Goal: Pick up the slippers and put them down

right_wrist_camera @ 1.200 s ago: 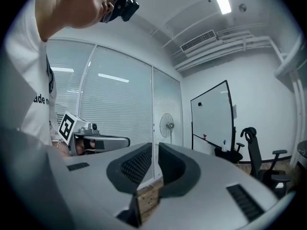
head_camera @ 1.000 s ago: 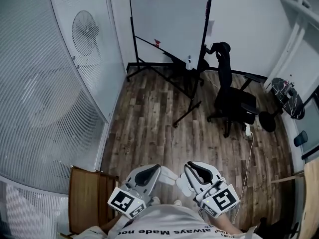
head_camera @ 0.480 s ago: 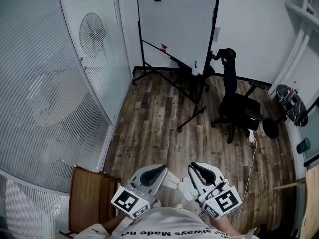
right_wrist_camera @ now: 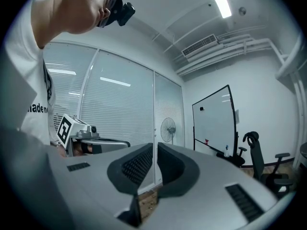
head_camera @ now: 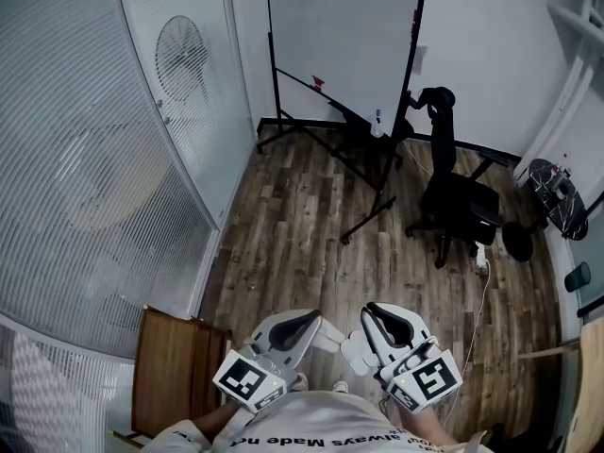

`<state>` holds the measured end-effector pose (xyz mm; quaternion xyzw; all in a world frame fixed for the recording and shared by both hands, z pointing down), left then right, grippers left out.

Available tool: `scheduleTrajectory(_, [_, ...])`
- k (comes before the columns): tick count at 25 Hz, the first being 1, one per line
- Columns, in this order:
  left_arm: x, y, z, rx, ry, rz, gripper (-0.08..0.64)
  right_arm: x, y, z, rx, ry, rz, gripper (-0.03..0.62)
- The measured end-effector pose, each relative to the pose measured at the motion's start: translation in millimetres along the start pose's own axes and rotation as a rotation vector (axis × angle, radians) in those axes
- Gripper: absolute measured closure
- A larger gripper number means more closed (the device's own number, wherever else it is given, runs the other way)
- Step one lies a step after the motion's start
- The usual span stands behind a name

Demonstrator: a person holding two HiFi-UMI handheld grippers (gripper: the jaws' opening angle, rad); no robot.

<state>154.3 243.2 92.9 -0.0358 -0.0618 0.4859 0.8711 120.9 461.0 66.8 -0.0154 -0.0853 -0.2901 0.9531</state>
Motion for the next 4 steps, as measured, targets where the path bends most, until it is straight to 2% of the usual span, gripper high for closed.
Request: scheduleTrajectory(4, [-0.5,-2.9,1.8,-0.001,0.012,-0.014,0.548,2.0,-0.9,0.2,-0.009,0.010,0.000,0.557])
Point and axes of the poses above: the fingertips, and each gripper's own axes: x forward along the fingers, y to its right, z out of its underside, the point moved 10 cm from there along -x, backward along the fingers, and after that the axes turned 6 degrees about -y, right-handed, at the moved point
